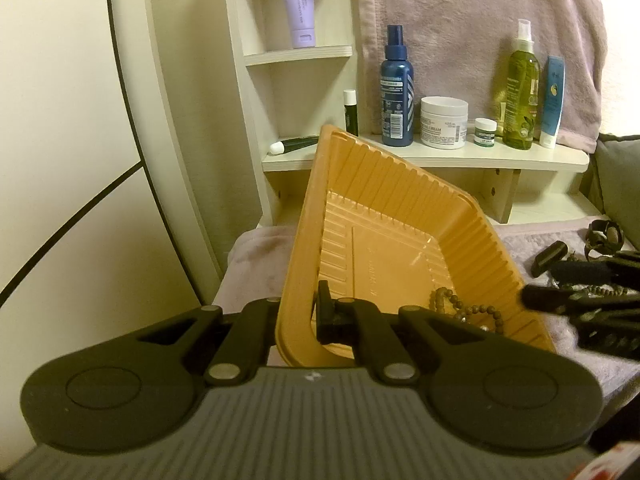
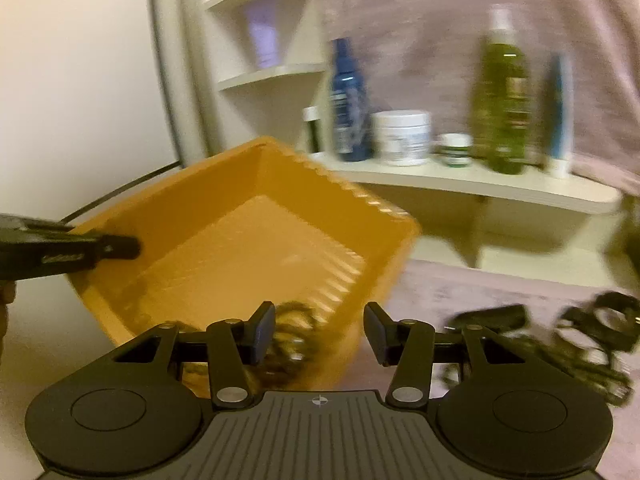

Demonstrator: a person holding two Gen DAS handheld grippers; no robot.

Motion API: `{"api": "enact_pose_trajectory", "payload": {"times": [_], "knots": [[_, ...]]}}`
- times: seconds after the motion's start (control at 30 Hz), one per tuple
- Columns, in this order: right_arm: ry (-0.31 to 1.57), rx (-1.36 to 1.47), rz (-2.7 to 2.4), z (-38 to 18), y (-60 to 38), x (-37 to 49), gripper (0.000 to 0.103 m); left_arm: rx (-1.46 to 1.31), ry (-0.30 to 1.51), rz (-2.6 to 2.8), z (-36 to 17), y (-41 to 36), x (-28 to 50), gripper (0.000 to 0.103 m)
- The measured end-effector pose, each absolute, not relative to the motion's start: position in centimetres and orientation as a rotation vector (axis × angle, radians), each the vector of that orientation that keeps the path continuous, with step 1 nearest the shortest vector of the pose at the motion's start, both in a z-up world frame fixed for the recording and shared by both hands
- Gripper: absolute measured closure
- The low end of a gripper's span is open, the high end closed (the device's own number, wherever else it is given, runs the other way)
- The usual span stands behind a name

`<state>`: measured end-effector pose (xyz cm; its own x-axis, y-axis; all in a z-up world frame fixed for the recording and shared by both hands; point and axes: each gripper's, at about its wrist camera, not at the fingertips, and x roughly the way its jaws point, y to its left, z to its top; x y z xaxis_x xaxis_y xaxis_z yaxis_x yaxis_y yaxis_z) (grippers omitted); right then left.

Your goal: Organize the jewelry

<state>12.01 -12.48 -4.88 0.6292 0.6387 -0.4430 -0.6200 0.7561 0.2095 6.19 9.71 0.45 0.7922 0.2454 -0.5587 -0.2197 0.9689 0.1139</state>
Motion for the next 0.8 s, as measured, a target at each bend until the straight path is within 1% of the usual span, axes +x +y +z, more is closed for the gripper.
{"api": "enact_pose_trajectory", "payload": {"times": [0.2, 0.5, 0.57, 0.6, 0.8], "knots": [[0.54, 0.064, 0.513, -5.3, -17.9, 12.1, 0.054, 0.043, 0.608, 0.251, 0.5, 9.7, 6.2, 0.099], [0.612, 0.076, 0.271, -7.5, -25.4, 13.5, 0.055, 0.051, 0.61, 0.253, 0.4, 9.7, 6.2, 0.099], [0.623, 0.076, 0.254, -7.9, -26.2, 13.9, 0.065, 0.053, 0.611, 0.254, 0.4, 9.7, 6.2, 0.099], [0.63, 0.077, 0.252, -8.1, -26.4, 14.1, 0.073, 0.054, 0.612, 0.254, 0.4, 9.7, 6.2, 0.099], [0.663, 0.081, 0.261, -9.2, -26.1, 15.8, 0.083, 0.057, 0.614, 0.256, 0.5, 9.6, 6.2, 0.099]]}}
